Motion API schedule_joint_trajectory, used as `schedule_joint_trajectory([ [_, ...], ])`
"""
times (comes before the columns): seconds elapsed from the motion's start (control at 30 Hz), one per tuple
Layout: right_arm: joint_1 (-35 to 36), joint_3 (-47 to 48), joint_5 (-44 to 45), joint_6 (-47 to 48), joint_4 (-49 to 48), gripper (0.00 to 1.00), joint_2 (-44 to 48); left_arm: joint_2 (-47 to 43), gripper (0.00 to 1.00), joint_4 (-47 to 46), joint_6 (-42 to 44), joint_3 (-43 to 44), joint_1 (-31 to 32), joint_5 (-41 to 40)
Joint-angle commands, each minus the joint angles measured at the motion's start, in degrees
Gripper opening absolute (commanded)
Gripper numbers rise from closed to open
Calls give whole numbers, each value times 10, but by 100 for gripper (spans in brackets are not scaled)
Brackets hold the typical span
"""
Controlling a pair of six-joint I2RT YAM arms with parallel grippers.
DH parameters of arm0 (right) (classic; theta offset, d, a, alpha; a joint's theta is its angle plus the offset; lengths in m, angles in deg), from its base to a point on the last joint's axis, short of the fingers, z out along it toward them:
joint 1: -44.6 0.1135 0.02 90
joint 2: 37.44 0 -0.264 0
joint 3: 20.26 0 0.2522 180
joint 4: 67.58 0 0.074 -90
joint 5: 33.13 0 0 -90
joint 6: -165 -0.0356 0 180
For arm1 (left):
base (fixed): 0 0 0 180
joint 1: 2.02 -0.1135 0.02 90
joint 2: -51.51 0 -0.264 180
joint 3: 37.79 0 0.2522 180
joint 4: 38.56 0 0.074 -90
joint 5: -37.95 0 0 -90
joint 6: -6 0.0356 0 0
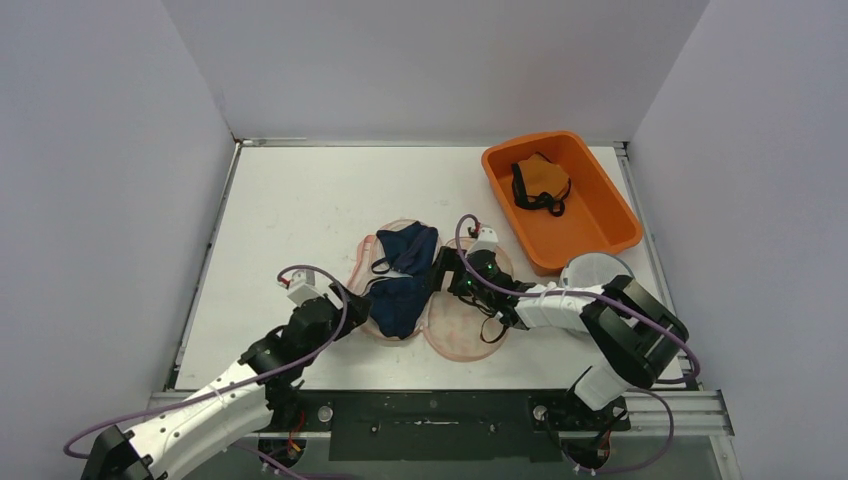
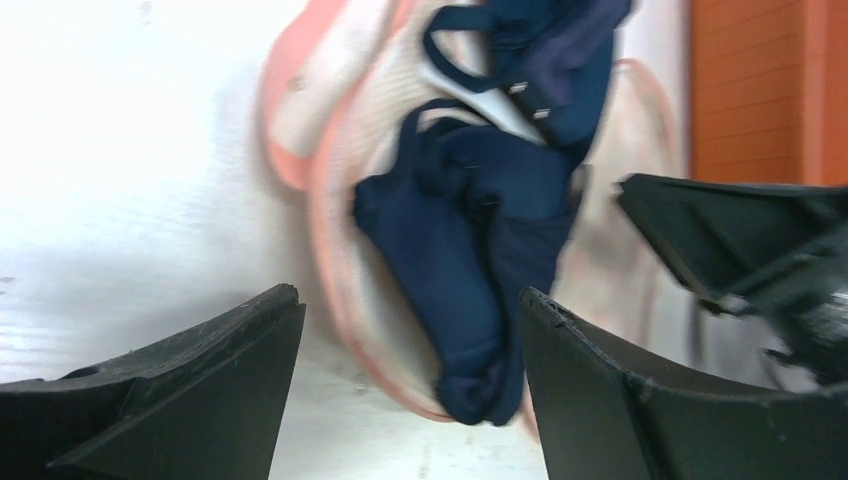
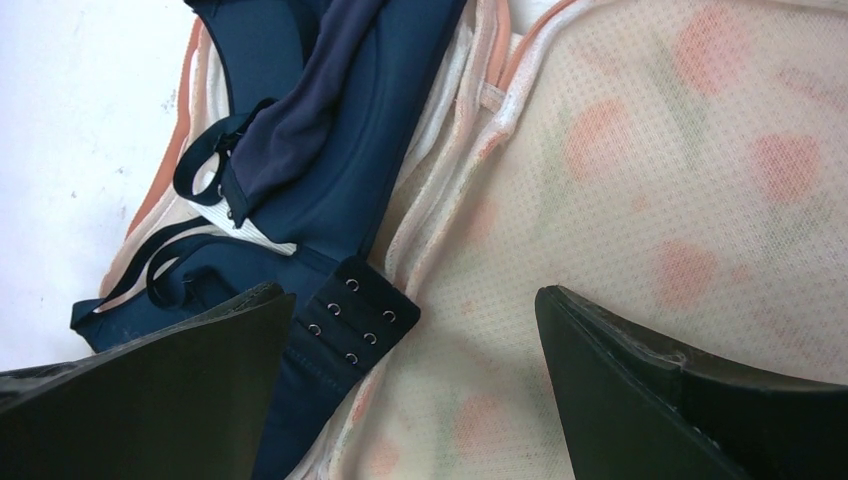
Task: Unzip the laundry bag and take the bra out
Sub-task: Open the laundry bag at the center of the board, then pick up the bra from the laundry bag.
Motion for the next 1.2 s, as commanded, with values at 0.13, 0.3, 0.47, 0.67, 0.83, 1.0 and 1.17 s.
schedule_joint_trajectory([
  [0.13, -1, -13, -7, 6, -23, 96, 68, 89, 72, 22, 9, 29, -29, -6],
  [0.3, 2, -51, -16, -6, -8, 96, 130, 111, 64, -68, 5, -10, -44, 36],
  [0.47, 4, -76, -30, -21, 3, 97, 176, 160, 57, -149, 22, -16, -43, 70],
  [0.67, 8, -96, -35, -42, 0, 96, 198, 216, 29, -249, 22, -24, -29, 128],
  [0.83, 20, -103, -35, -56, -5, 96, 205, 208, 16, -253, -3, -26, 43, 87],
  [1.0, 26, -99, -30, -67, -6, 96, 197, 221, 16, -252, -40, -24, 108, 55],
  [1.17, 26, -97, -18, -82, -1, 96, 181, 166, 41, -161, -63, -17, 119, 31],
])
